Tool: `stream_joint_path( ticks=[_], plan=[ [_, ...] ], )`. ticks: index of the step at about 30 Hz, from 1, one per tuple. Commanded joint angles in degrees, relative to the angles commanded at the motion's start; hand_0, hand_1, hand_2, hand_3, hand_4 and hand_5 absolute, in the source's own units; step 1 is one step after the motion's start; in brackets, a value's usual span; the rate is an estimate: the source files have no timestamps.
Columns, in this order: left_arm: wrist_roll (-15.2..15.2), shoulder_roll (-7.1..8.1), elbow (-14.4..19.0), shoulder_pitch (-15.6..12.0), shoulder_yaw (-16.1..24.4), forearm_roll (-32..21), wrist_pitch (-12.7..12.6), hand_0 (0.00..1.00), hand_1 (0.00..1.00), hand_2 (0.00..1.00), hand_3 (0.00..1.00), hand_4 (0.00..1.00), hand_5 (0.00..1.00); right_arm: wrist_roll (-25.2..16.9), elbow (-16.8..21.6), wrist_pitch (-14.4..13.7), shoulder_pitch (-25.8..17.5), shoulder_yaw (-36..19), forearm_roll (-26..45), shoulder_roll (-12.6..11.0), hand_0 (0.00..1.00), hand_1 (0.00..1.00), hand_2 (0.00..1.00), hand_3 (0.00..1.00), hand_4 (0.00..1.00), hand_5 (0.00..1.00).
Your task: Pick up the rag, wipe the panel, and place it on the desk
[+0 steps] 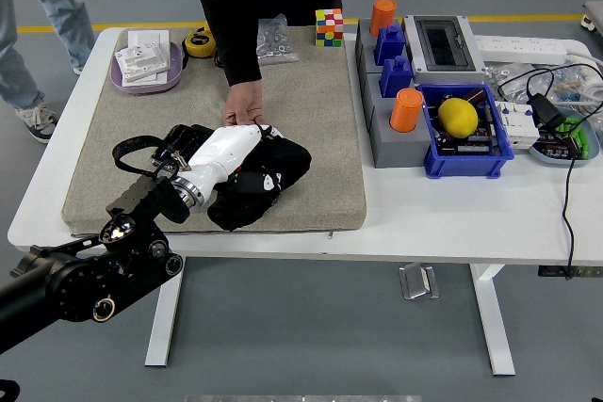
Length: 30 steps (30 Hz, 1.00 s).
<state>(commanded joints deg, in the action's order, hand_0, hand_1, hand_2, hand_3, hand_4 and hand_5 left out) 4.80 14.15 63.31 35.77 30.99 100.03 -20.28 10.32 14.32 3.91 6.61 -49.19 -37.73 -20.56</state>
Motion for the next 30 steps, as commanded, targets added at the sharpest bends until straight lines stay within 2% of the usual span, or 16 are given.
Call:
stream_joint_path(
  ticks=[11,30],
  plan=[
    [0.07,-0.13,-3.22,-0.12,0.39,-0.14,-0.79,0.223,0.222,0.498,0.378,0.311,0.002,0.02,0.13,-0.06,-0.02,-0.08,-0.09,0.09,0.719,0.617,0.666,0.577,0.965,0.531],
    [2.07,1.35,-7.64,-0.98,2.62,2.11,-3.15,0.221,0.221,0.497,0.379,0.316,0.002,0.02,0.18,-0.09,-0.46,-0.35,-0.33,0.39,0.718,0.617,0.667,0.577,0.966,0.532]
  ],
)
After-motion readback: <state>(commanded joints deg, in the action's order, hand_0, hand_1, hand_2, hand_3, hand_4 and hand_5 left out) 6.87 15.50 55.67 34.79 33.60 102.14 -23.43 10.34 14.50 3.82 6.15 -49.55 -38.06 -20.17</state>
